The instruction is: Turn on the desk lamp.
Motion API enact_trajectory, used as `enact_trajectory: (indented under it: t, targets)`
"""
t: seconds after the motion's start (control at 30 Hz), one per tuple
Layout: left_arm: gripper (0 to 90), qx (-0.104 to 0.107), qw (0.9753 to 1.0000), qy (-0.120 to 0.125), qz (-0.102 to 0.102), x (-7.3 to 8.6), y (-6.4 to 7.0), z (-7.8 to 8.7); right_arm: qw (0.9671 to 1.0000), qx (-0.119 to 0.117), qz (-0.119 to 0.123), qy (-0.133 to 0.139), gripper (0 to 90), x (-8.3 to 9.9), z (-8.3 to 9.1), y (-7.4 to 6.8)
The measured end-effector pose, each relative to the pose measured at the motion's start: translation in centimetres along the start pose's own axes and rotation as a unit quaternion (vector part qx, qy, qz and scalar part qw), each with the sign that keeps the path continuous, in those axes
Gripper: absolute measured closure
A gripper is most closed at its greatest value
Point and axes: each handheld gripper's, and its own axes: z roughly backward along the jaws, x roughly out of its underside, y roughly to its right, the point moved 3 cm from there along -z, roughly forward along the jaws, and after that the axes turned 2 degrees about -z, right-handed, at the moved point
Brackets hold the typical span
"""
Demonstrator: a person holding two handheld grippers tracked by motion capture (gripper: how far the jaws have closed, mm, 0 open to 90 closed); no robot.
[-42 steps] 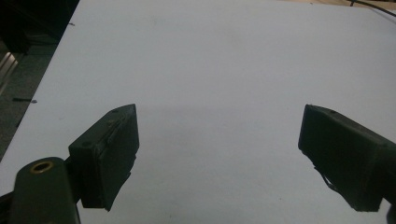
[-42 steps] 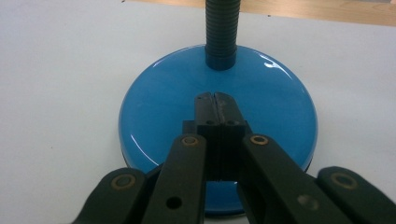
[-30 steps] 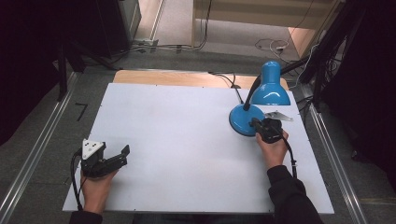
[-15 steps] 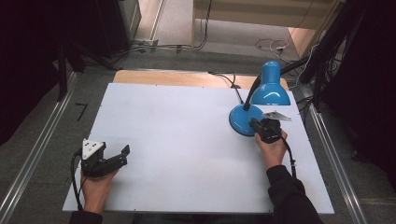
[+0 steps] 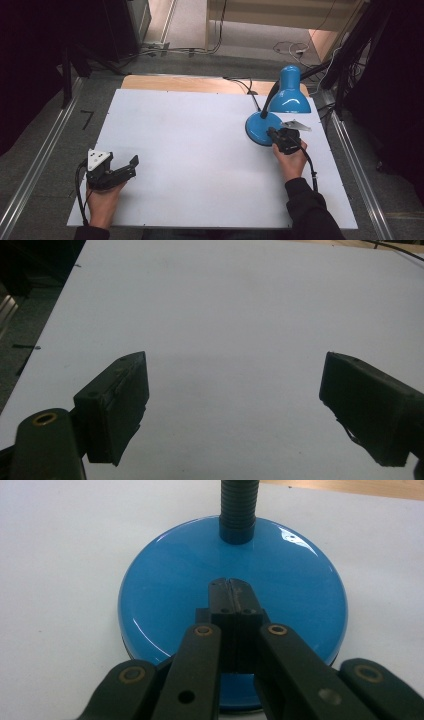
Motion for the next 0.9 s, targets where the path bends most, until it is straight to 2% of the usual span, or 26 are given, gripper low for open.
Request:
enact_trajectory:
  t: [0.5,0.9]
  targets:
    - [12.9,0.000,1.0000,-0.002,-0.002,0.01,0.02,0.08,1.0000,0.002,-0.003,0.002,87.7,0.12,0.11,-0.03]
    - [12.9,0.000,1.0000,0.000,0.004,0.05,-0.10,0.30,0.9999,0.006,0.002,0.009,87.7,0.30,0.17,-0.16]
